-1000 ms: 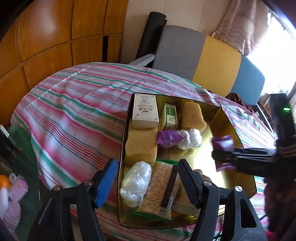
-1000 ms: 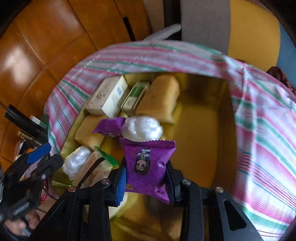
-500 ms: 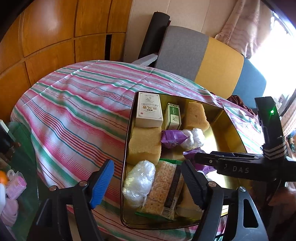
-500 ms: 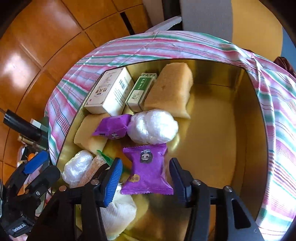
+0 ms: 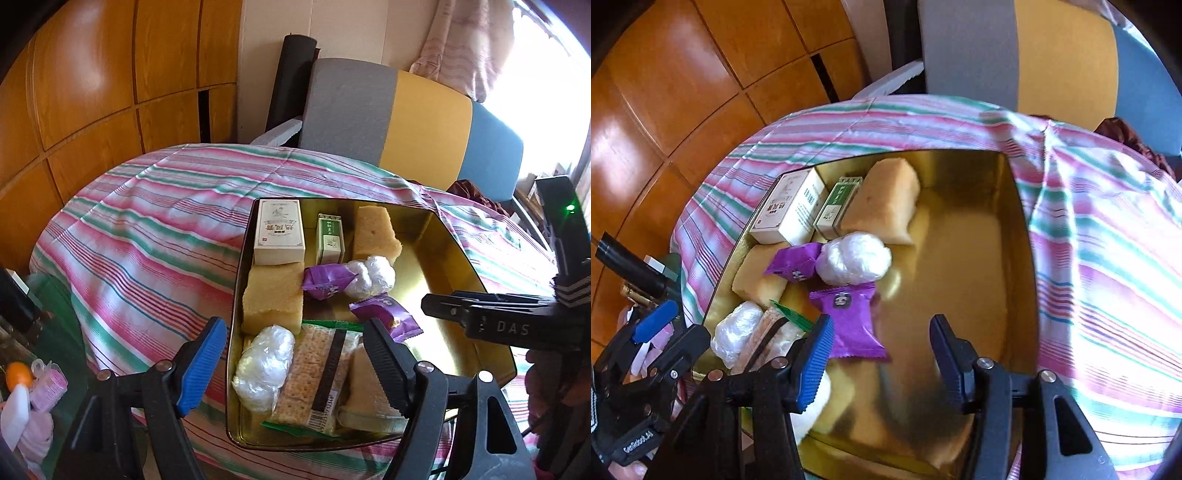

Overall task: Organize objects
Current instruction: 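Carry the purple packet into the tray and open the right gripper, then move both tools back to the cloth and grasp the flat sponge cake with the right gripper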

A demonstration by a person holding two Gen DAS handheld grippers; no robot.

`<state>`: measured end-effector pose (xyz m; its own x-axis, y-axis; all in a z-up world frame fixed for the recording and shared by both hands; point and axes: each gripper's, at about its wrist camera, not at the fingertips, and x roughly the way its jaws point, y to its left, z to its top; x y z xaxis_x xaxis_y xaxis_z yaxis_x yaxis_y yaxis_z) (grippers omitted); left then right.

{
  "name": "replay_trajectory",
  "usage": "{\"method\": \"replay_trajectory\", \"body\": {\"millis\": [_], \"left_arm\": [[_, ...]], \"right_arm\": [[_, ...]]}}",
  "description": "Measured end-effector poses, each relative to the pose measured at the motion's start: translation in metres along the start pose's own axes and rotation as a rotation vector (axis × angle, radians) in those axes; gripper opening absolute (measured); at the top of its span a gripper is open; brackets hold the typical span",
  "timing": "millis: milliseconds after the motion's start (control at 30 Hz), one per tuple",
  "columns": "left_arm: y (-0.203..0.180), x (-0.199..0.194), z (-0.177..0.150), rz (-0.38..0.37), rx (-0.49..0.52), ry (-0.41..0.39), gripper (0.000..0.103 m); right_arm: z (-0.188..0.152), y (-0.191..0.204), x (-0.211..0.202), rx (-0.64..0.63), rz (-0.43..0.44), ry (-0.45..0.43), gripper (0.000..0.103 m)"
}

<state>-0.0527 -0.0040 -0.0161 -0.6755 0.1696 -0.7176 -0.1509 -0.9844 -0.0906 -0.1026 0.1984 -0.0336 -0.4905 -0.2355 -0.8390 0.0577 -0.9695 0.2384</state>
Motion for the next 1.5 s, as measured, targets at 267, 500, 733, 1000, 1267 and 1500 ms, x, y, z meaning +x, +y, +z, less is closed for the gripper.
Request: {"method": "replay_trajectory", "body": {"millis": [267, 500, 733, 1000, 1267, 1500], "left_arm": [[-0.012, -0.008, 0.001, 0.003, 0.038, -0.023, 0.077], [-0.028, -0.010, 0.000, -0.004, 0.084, -0.025, 0.077], [-0.052, -0.008, -0.001, -0.023, 0.150, -0.020, 0.077], [-0.093, -0.006, 0.002, -0.087, 0.239, -0.023, 0.077], [-0.140, -0.005, 0.005, -0.188, 0.324, -0.031, 0.079], [-0.176, -0.004, 0.005, -0.248, 0.389, -0.020, 0.080]], "right_arm": [[-0.007, -0.020, -0.030, 0.025, -0.030, -0.057, 0.054], [-0.019, -0.066, -0.061, 0.103, -0.084, -0.093, 0.054], [-0.038, -0.134, -0.094, 0.259, -0.171, -0.117, 0.054], [-0.077, -0.222, -0.152, 0.500, -0.299, -0.174, 0.055], [-0.130, -0.319, -0.221, 0.792, -0.441, -0.240, 0.063], [-0.148, -0.354, -0.201, 0.813, -0.500, -0.073, 0.067]]}}
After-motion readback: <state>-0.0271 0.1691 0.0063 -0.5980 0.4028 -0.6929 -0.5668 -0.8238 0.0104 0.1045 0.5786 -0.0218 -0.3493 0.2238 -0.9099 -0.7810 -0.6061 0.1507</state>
